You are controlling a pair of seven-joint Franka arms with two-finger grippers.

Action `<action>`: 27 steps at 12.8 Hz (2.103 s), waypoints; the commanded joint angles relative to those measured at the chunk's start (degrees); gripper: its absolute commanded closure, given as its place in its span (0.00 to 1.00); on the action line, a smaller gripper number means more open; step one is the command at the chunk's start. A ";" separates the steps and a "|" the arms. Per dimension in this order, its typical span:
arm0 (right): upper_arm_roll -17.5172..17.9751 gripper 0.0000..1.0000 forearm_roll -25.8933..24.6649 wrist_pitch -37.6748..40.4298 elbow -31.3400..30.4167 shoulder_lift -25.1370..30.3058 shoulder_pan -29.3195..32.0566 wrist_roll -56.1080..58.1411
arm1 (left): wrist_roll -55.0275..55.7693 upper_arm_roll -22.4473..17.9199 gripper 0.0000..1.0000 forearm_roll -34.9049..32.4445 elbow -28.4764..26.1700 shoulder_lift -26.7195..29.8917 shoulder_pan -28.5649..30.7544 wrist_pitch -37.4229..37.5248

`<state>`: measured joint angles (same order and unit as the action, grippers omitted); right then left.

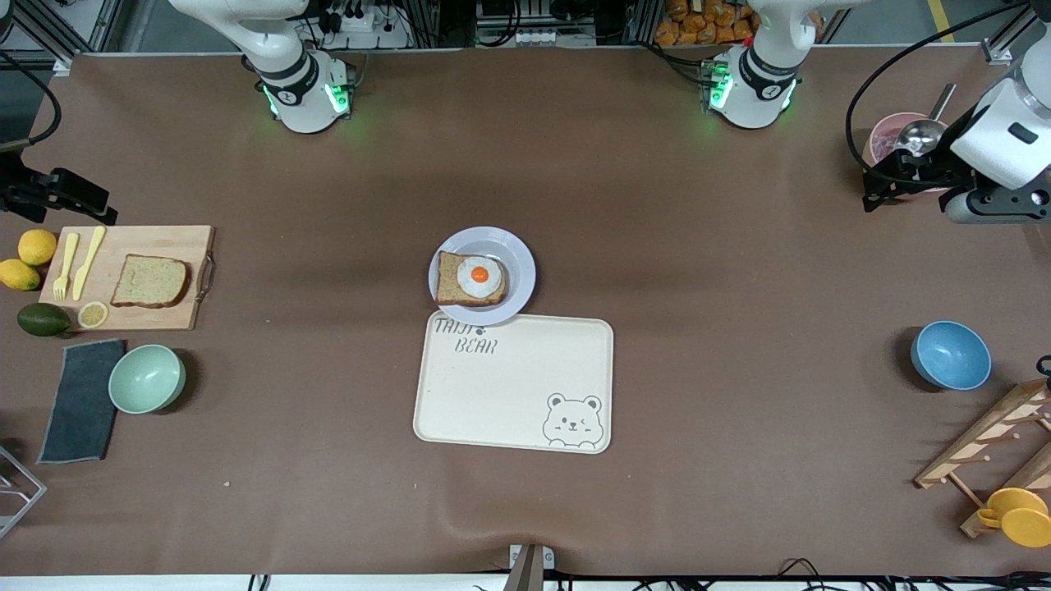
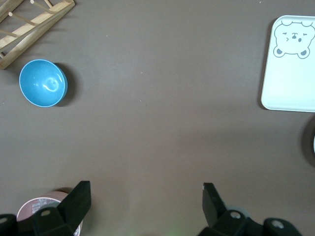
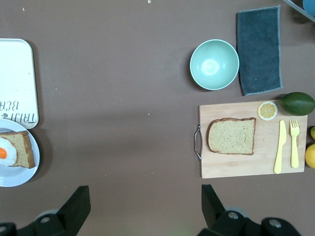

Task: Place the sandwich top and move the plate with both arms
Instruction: 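Move the right gripper toward the bread slice on the cutting board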

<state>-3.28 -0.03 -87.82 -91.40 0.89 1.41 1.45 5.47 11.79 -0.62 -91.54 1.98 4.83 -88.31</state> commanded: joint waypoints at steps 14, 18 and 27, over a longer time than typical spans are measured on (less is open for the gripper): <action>-0.33 0.00 0.38 -0.86 -0.71 -0.01 -0.61 -0.30 | 0.07 0.33 0.00 2.29 4.00 -6.81 3.61 0.42; -0.41 0.00 0.38 -0.60 -0.80 -0.19 -0.09 -0.30 | 0.51 0.69 0.00 2.47 4.09 -8.13 3.60 0.42; -0.59 0.00 0.21 -4.73 -0.80 -9.49 5.26 6.44 | -0.45 0.60 0.00 -0.52 4.97 -8.40 4.04 0.59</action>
<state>-4.26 -0.02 -91.56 -92.70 -5.76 4.00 4.19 5.45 11.92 0.35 -87.73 -6.13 8.96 -88.43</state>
